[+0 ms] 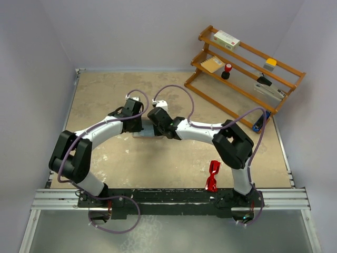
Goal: Organize the sunglasses
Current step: Place the glasses cleaning cloth in the sunglasses case.
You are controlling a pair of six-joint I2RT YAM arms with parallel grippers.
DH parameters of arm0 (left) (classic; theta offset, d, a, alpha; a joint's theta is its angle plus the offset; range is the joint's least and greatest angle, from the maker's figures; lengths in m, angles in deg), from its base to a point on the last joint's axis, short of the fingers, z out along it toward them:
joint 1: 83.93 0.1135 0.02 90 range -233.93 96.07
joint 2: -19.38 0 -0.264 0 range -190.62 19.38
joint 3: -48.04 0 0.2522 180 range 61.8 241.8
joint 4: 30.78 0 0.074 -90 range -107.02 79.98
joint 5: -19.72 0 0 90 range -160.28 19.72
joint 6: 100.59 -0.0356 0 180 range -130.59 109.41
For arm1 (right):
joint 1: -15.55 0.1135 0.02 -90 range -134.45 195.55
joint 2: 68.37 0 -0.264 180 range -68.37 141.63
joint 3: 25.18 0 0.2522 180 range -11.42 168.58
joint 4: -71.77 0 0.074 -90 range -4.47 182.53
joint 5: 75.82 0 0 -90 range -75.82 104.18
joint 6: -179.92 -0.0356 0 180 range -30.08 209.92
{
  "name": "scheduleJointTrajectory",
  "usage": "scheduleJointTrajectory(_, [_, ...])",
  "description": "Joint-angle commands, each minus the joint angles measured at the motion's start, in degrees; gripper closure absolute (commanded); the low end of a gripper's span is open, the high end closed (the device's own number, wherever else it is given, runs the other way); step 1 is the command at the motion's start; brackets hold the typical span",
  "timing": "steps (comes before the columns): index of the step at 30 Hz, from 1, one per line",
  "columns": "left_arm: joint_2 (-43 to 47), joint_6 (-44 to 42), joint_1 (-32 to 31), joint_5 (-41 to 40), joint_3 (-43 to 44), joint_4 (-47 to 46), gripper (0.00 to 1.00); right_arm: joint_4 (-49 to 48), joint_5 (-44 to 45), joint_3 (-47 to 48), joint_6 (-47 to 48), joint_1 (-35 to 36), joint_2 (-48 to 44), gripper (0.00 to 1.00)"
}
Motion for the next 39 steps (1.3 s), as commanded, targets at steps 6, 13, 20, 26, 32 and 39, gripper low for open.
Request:
scheduleJointTrajectory(6, [-1.81,-0.8,0.66,0.08,0.5,-2.2,1.0,-1.84,-0.16,-0.41,-0.38,0.22,1.07,1.0])
scheduleJointTrajectory(13, [-2.65,-2.59,1.65,-0.56,1.09,-0.93,1.0,-1.85,0.31,-1.48,-0.4,0.06,0.57,1.0])
scheduleJointTrajectory(20, [-3.03,-3.65,2.65,-0.87,1.44,-0.45,1.0,-2.11,0.7,-2.64,-0.46,-0.37,-0.12,1.0])
scheduleJointTrajectory(26, [-3.76,-3.66,2.71,-0.37,1.72,-0.34,1.0,-2.11,0.77,-2.52,-0.18,-0.57,-0.17,1.0])
scheduleJointTrajectory(32, [-4.63,-3.66,2.69,-0.17,1.65,-0.15,1.0,-2.07,0.75,-2.01,-0.02,-0.65,0.44,1.0])
scheduleJointTrajectory(39, [-5.73,-3.77,2.69,-0.08,2.07,0.49,1.0,-2.12,0.88,-1.75,0.26,-0.6,1.03,1.0])
